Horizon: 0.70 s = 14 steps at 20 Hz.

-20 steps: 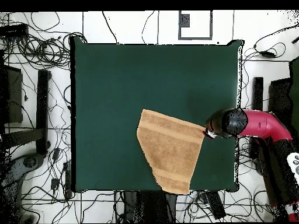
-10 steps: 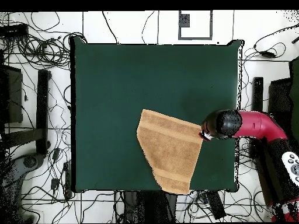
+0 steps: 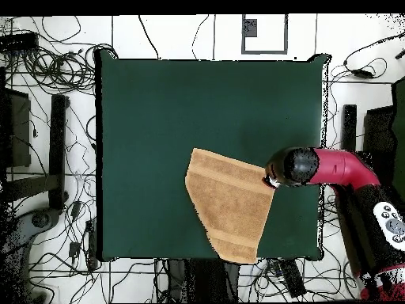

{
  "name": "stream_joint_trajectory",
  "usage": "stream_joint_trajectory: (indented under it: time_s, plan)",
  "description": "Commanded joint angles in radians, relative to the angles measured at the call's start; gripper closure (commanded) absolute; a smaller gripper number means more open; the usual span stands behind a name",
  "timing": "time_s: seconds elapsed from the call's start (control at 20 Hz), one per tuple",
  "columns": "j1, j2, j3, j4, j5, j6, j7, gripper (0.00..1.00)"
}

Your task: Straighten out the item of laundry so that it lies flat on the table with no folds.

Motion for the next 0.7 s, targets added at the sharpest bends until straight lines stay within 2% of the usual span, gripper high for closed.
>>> stream_joint_trajectory:
  time_s: [0.05,0.7]
  plan:
    - [0.071,0.029,-0.022,0.079,0.043,-0.068,0.216,0.0]
    - [0.077,0.038,-0.038,0.06,0.075,-0.077,0.187,0.0]
